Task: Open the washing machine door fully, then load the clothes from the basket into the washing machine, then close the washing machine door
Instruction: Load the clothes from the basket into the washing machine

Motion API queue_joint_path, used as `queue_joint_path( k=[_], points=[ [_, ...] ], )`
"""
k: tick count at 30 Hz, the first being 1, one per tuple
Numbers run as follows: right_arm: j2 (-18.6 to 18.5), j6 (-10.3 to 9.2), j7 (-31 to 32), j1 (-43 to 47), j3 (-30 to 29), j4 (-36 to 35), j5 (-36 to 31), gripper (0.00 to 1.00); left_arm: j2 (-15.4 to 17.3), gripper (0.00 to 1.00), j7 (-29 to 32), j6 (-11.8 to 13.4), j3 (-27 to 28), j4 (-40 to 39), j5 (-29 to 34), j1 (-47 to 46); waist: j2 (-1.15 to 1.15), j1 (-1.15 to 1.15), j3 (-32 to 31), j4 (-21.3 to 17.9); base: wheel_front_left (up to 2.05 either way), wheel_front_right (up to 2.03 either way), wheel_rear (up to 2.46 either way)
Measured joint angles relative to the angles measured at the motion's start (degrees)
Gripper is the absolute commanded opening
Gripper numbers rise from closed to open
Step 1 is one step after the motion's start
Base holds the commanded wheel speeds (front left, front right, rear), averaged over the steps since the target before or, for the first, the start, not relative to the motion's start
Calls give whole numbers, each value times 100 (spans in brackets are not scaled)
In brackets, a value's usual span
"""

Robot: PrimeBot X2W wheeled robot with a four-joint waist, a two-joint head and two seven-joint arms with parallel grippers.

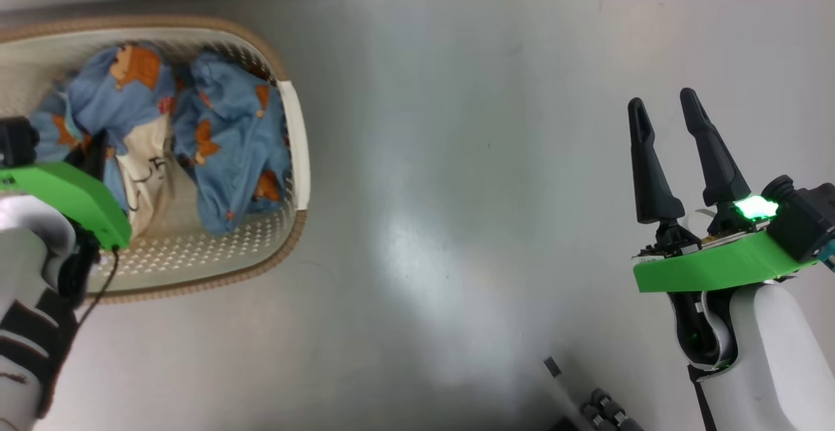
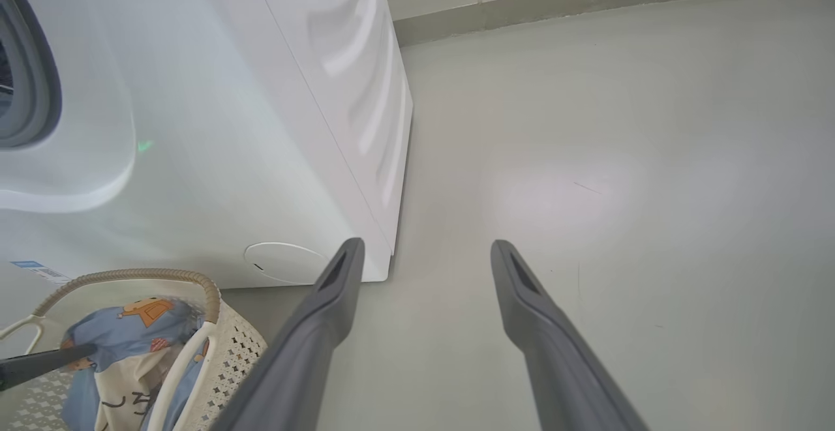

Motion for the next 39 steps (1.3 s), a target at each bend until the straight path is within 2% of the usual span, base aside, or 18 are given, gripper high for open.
queue_joint_path(
  k=[5,8,21,27,39],
  points=[
    [-53,-1,0,24,-49,89,0,100,-54,0,-68,0,240,-241,-196,287,0,0,-311,134,0,0,0],
    [-132,0,0,33,-92,158,0,100,-54,0,-68,1,613,-552,-85,443,0,0,-532,221,0,0,0],
    [-365,0,0,730,-198,392,36,100,-276,0,-69,0,2627,-1853,1444,2025,0,0,-1803,546,0,0,0],
    [-458,0,0,1101,-266,445,59,100,-390,0,-68,1,3282,-2417,1996,2668,0,0,-2358,624,0,0,0],
    [-577,0,0,1696,-433,482,108,100,-624,0,-69,1,4314,-3646,2669,3940,0,0,-3272,689,0,0,0]
  ],
)
